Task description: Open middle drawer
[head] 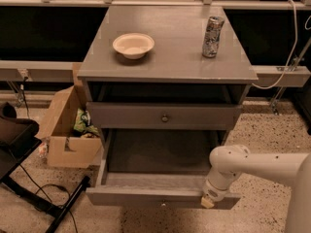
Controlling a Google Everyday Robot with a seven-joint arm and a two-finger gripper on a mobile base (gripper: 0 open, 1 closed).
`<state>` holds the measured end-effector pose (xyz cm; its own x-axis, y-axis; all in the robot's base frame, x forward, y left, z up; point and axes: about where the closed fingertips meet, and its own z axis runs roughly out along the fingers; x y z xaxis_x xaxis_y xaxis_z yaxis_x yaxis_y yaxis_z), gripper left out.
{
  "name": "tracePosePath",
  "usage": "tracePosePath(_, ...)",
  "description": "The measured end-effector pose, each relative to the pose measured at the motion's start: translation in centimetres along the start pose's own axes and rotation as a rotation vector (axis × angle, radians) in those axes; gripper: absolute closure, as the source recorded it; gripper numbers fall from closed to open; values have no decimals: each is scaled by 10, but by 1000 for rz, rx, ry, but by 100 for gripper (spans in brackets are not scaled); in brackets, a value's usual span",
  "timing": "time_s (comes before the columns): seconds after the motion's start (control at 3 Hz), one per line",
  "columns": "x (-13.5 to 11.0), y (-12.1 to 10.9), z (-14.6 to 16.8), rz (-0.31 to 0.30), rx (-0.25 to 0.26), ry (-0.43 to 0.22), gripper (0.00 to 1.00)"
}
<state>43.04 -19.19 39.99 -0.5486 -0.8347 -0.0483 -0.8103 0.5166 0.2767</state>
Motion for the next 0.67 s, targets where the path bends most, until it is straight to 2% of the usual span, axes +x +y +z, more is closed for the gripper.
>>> tracePosePath(0.67, 0, 0, 0, 0, 0, 0, 51)
